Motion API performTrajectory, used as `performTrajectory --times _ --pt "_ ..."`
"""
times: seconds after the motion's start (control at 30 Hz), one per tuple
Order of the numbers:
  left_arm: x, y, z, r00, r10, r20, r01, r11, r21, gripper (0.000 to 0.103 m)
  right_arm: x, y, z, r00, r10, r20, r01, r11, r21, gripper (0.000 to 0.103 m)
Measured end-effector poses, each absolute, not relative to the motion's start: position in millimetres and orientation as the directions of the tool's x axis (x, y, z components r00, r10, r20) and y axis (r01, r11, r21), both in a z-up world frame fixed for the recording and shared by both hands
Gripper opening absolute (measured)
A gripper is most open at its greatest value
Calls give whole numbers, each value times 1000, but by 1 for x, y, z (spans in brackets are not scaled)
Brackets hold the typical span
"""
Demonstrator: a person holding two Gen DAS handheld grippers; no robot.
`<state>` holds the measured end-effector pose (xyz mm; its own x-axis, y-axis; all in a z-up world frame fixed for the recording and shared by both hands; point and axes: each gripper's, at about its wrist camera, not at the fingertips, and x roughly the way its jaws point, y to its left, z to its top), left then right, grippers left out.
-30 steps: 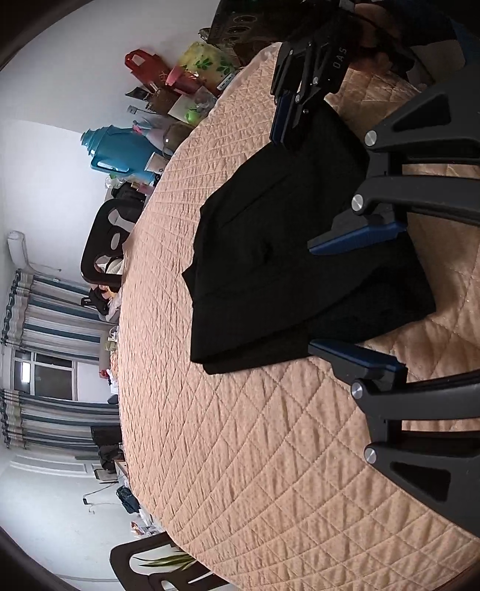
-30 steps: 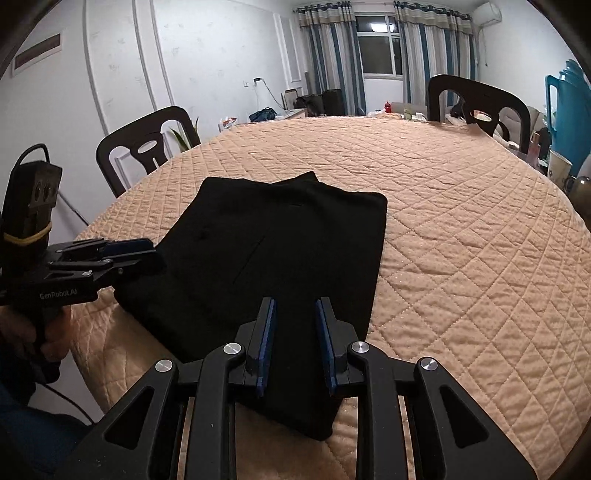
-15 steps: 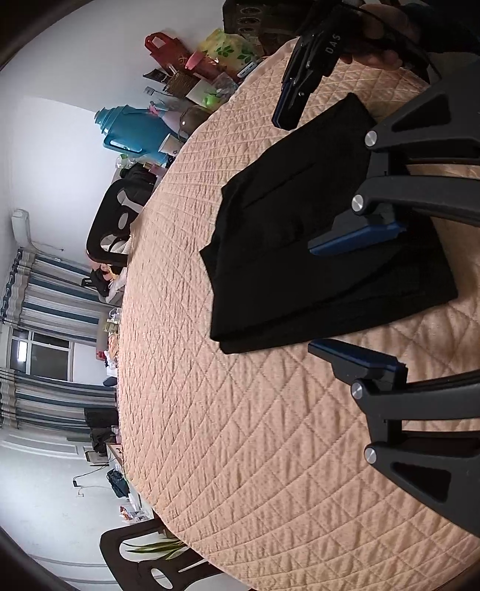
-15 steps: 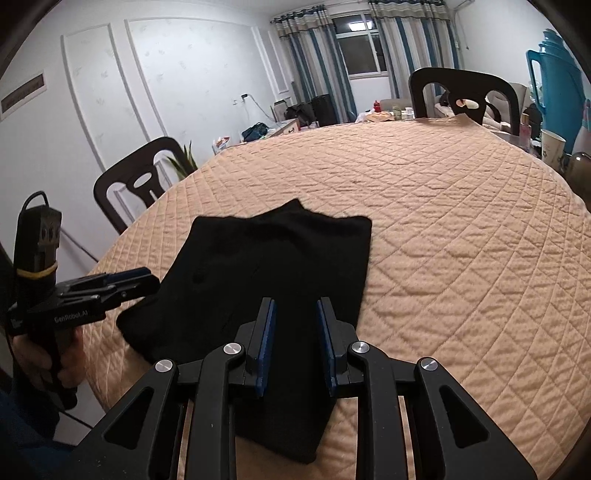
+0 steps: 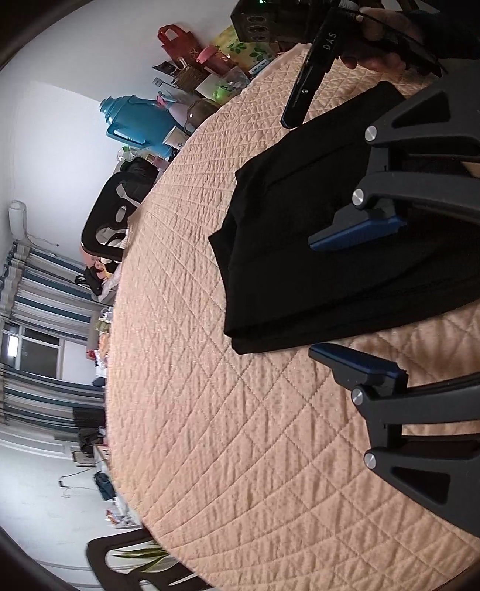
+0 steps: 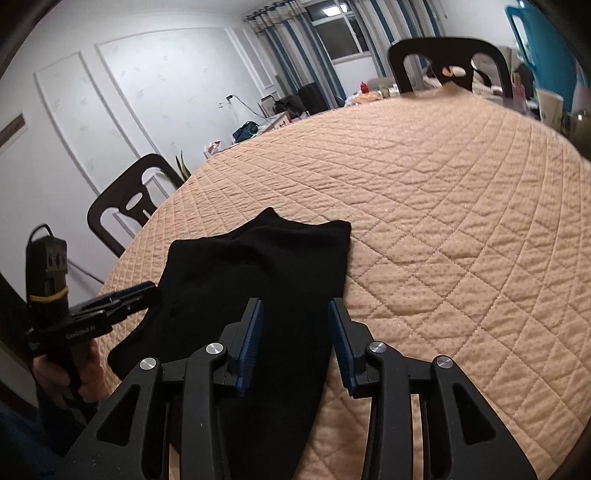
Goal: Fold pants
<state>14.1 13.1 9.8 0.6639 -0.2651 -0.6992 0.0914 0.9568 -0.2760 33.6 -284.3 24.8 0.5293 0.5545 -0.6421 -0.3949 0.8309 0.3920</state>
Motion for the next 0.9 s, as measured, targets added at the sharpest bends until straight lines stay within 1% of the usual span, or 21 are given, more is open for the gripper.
performTrajectory --times 0.3,0.5,0.77,0.9 --pt "32 23 4 653 -335 -679 87 924 -372 58 55 -291 13 484 585 -651 -345 811 472 38" --pt "24 28 -6 638 -381 -669 84 898 -432 61 55 -288 5 457 603 -654 -327 797 508 38" --pt "-3 25 -7 640 -398 -658 87 888 -452 61 36 -299 1 423 639 -643 -315 769 557 38" --pt "-8 22 -7 634 -406 -659 86 883 -462 62 26 -298 2 400 658 -638 -336 753 566 40"
